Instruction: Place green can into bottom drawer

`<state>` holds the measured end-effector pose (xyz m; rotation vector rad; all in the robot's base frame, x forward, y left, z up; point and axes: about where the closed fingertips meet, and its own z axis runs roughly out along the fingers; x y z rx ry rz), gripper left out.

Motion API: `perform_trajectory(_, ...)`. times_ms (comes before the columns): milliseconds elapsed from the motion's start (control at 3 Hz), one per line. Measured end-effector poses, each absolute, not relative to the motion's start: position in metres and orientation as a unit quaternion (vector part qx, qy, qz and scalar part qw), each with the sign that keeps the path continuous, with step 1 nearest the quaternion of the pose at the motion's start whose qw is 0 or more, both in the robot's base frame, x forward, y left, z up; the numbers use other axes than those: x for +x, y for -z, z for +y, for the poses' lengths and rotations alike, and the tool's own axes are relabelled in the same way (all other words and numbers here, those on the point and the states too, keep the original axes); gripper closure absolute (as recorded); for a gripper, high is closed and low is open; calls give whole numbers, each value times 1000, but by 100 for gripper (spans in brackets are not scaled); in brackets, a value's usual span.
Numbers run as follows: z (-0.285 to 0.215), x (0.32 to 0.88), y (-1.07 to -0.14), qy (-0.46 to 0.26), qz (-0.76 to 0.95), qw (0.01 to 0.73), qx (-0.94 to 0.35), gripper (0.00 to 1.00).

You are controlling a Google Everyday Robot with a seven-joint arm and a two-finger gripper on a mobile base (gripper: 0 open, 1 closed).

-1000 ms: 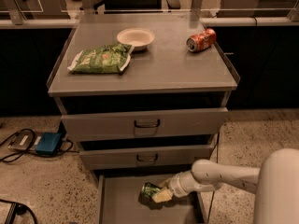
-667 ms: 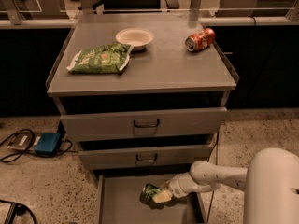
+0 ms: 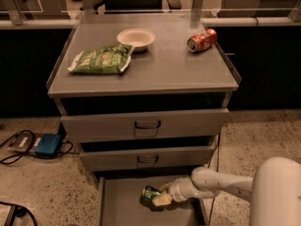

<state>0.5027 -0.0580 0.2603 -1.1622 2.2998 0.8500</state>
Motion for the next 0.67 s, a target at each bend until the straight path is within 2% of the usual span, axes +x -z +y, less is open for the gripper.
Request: perform_trajectory(667,-59,486,-197,-303,812,255,-428,100)
